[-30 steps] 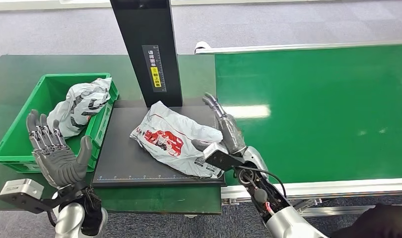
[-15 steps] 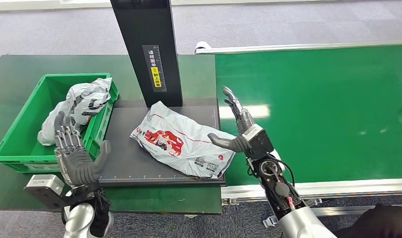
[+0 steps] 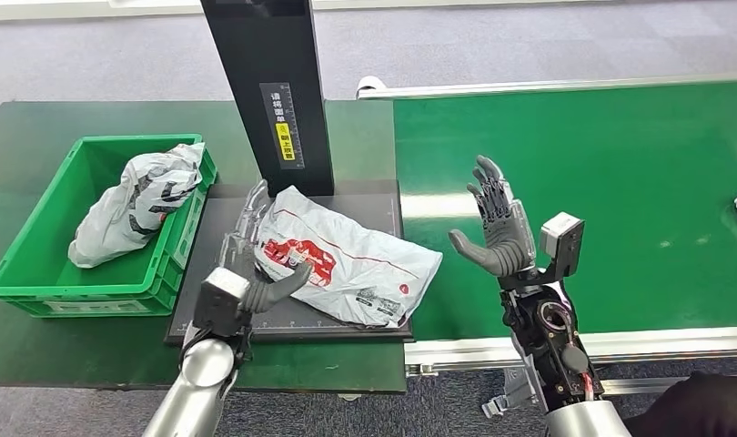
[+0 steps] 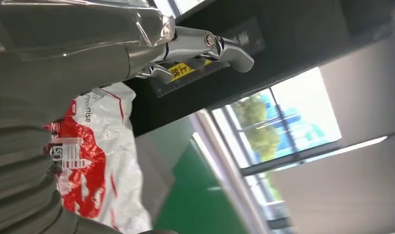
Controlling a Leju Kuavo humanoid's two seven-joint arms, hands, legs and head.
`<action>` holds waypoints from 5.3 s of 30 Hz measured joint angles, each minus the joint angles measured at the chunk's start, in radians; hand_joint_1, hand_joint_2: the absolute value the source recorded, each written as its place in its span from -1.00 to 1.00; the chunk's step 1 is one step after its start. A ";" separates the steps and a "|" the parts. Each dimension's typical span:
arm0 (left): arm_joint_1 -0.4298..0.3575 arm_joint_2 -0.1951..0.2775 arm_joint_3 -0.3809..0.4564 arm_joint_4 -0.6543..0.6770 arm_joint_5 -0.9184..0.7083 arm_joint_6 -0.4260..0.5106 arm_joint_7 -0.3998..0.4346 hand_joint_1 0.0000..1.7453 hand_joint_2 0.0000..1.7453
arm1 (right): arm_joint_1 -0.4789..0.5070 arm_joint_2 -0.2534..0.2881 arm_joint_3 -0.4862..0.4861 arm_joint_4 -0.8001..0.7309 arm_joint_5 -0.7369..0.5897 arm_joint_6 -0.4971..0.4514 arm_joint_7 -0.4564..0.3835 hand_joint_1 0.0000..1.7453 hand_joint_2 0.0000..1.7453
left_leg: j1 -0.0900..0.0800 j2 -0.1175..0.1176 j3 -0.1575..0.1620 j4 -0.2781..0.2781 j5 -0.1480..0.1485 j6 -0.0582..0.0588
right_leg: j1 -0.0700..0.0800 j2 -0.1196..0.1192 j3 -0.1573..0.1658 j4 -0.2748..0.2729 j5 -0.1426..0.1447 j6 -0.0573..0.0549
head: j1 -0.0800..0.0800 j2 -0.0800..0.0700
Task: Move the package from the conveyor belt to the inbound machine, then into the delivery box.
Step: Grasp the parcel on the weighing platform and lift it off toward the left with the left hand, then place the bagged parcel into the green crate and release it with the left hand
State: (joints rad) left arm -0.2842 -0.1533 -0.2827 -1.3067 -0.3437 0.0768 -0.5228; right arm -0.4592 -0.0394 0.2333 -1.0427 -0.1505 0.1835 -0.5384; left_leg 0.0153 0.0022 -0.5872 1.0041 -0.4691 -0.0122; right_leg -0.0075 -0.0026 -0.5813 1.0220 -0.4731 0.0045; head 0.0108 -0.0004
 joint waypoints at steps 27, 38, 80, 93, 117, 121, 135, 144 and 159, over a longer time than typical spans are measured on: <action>-0.444 -0.077 -0.227 0.763 -0.609 -0.103 0.486 0.97 1.00 | 0.020 0.039 0.017 -0.069 0.232 -0.058 -0.014 -1.00 1.00 | 0.000 -0.001 0.003 0.000 0.000 0.000 | 0.000 -0.001 0.005 0.000 -0.001 0.000 | 0.000 0.000; -0.446 -0.081 -0.228 0.807 -0.640 -0.029 0.462 1.00 1.00 | 0.077 0.035 0.017 -0.082 0.245 -0.073 -0.031 -1.00 1.00 | 0.000 -0.001 0.005 0.000 0.000 0.000 | 0.000 -0.001 0.007 0.000 -0.001 0.001 | 0.000 0.000; -0.057 -0.096 0.017 -0.259 -0.589 0.585 -0.172 1.00 1.00 | 0.061 0.005 0.048 0.115 -0.106 0.102 0.138 -1.00 1.00 | 0.000 -0.001 -0.003 0.000 0.000 0.000 | 0.000 -0.001 0.000 0.000 -0.001 0.001 | 0.000 0.000; -0.282 -0.048 0.390 -0.041 -0.803 0.584 0.072 1.00 1.00 | 0.079 -0.009 0.067 0.124 -0.094 0.077 0.145 -1.00 1.00 | 0.000 0.000 -0.001 0.000 0.002 0.000 | 0.000 0.000 0.000 0.000 0.000 -0.001 | 0.000 0.000; -0.521 0.237 0.580 0.765 -0.528 0.378 0.525 -0.91 1.00 | 0.123 0.014 0.065 0.094 0.020 0.089 0.183 -1.00 1.00 | 0.001 0.003 -0.001 -0.001 0.002 0.000 | 0.001 0.002 -0.001 0.001 0.000 -0.001 | 0.000 0.000; -0.495 0.259 0.605 0.756 -0.515 0.454 0.477 -1.00 1.00 | 0.143 0.014 0.058 0.074 0.026 0.086 0.189 -1.00 1.00 | 0.001 0.003 -0.002 -0.001 0.002 -0.001 | 0.001 0.002 -0.002 0.001 0.000 -0.001 | 0.000 0.000; -0.404 0.125 0.884 0.365 -0.564 0.585 -0.156 -1.00 1.00 | 0.155 0.015 0.054 0.036 0.011 0.081 0.179 -1.00 1.00 | 0.001 0.003 -0.003 -0.001 0.002 0.000 | 0.001 0.002 -0.002 0.000 0.000 -0.001 | 0.000 0.000; -0.316 0.050 0.852 0.085 -0.237 0.584 -0.176 -1.00 1.00 | 0.139 0.008 0.054 0.037 -0.014 0.080 0.153 -1.00 1.00 | 0.001 0.002 -0.003 -0.001 0.002 0.000 | 0.001 0.002 -0.003 0.000 0.000 -0.001 | 0.000 0.000; -0.020 0.060 0.331 -0.365 0.005 0.584 -0.180 -1.00 1.00 | 0.125 -0.011 0.017 -0.022 -0.065 0.041 0.102 -1.00 1.00 | 0.000 0.002 -0.004 0.000 0.000 0.000 | 0.001 0.002 -0.004 0.000 0.000 -0.001 | 0.000 0.000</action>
State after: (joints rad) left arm -0.3045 -0.0936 0.0483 -1.6719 -0.3388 0.6608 -0.7023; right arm -0.3339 -0.0500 0.2500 -1.0651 -0.2151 0.2245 -0.4366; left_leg 0.0157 0.0042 -0.5910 1.0036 -0.4688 -0.0123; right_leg -0.0069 -0.0006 -0.5849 1.0221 -0.4733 0.0036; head 0.0111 -0.0004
